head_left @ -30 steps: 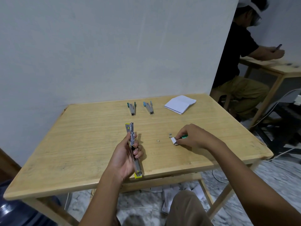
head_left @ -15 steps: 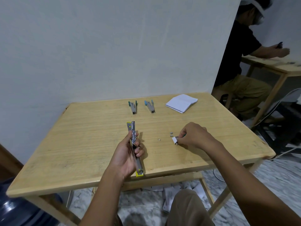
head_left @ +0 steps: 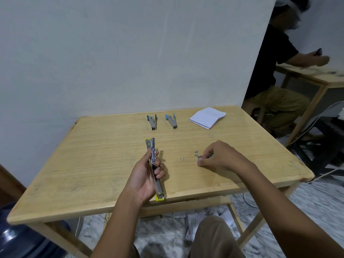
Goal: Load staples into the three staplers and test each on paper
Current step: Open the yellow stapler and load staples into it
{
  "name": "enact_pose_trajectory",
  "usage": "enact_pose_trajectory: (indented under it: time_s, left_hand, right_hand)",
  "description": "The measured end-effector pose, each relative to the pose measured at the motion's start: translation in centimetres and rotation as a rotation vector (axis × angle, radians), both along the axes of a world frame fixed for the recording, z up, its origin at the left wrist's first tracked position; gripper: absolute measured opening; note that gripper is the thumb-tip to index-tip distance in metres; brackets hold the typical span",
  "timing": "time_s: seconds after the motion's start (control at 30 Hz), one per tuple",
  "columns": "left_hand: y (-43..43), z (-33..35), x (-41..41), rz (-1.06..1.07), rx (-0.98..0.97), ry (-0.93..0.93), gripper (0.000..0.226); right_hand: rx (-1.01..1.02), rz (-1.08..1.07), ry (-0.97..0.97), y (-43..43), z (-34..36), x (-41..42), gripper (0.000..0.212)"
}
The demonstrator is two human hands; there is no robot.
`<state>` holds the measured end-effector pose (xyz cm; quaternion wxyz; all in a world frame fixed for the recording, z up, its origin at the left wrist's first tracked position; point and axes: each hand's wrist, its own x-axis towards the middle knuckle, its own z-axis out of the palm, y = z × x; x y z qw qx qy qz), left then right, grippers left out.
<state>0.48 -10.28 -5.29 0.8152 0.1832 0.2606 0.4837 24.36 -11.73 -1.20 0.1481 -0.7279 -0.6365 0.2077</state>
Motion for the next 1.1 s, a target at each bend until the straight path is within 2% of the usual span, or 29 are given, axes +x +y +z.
enact_pose_trajectory:
  time_s: [0.33, 0.47, 0.93, 1.1]
  left_hand:
    - [0.1, -0.2, -0.1, -0.004, 0.003, 0.016, 0.021]
    - [0.1, -0.2, -0.1, -0.01, -0.001, 0.001, 0.021]
    - [0.2, -0.2, -0.1, -0.017, -0.002, -0.006, 0.02]
    - [0.2, -0.2, -0.1, -0.02, 0.001, -0.003, 0.02]
  right_hand:
    - [0.015, -0.008, 0.081, -0.6, 0.0, -0.3, 0.014]
    - [0.03, 0.001, 0.044, -0.4, -0.3, -0.4, 0.007]
    - [0.106, 0.025, -0.319, 0.0, 0.4, -2.0, 0.018]
    - [0.157, 0.054, -0.365, 0.0, 0.0, -2.1, 0.036]
